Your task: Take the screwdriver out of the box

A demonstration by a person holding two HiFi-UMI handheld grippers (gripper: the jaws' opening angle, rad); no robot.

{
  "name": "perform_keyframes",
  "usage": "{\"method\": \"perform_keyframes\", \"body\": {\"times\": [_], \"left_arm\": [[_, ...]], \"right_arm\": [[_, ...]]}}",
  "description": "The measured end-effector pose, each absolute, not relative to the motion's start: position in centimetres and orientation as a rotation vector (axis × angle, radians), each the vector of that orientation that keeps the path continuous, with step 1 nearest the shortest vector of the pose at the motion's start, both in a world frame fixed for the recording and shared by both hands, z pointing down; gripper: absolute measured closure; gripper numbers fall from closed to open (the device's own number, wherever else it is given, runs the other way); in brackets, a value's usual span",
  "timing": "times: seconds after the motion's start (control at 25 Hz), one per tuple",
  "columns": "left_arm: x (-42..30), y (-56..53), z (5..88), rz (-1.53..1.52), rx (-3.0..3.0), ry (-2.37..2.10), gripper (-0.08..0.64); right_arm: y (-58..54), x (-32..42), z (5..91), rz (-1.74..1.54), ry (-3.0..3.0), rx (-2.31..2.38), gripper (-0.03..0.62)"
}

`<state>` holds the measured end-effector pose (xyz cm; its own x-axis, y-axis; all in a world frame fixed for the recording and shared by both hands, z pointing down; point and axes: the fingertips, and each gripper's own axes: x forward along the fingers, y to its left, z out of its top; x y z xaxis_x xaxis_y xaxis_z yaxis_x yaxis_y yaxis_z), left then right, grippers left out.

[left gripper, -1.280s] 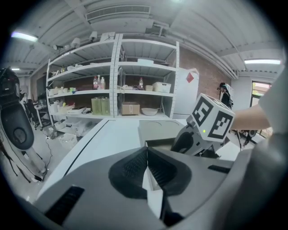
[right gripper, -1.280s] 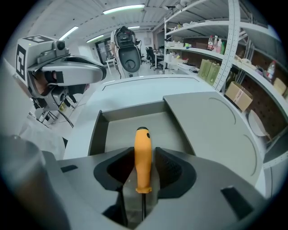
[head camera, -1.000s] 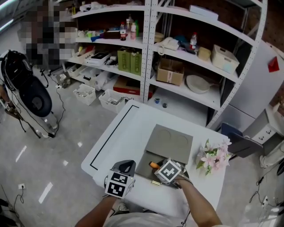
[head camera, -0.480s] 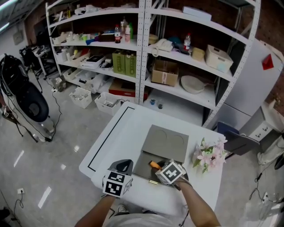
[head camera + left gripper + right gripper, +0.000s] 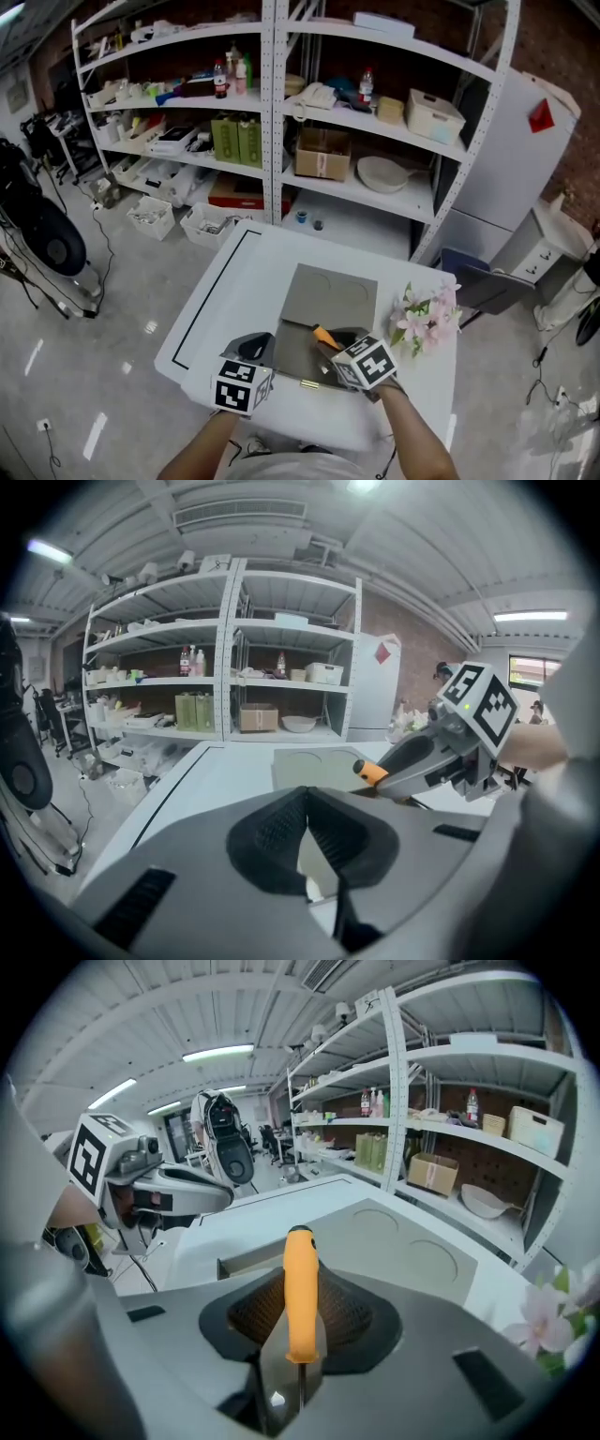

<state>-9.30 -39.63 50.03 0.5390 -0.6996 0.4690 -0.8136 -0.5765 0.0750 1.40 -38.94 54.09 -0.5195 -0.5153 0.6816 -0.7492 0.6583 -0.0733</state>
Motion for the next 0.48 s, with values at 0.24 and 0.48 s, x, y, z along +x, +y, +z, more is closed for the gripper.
{"method": "perform_keyframes", "body": {"times": [0.24, 0.48], "left_arm": [[-7.2, -40.1, 48.5, 0.551, 2.555, -1.221, 0.554], [-5.2, -40.3, 46.7, 0.524, 2.606, -1.183, 0.554]], "right_arm": [[-39.0, 3.7, 49.7, 0.465, -2.318, 1.141, 0.479], [-38.3, 6.5, 44.7, 0.438, -2.390, 1.338, 0.479]]}}
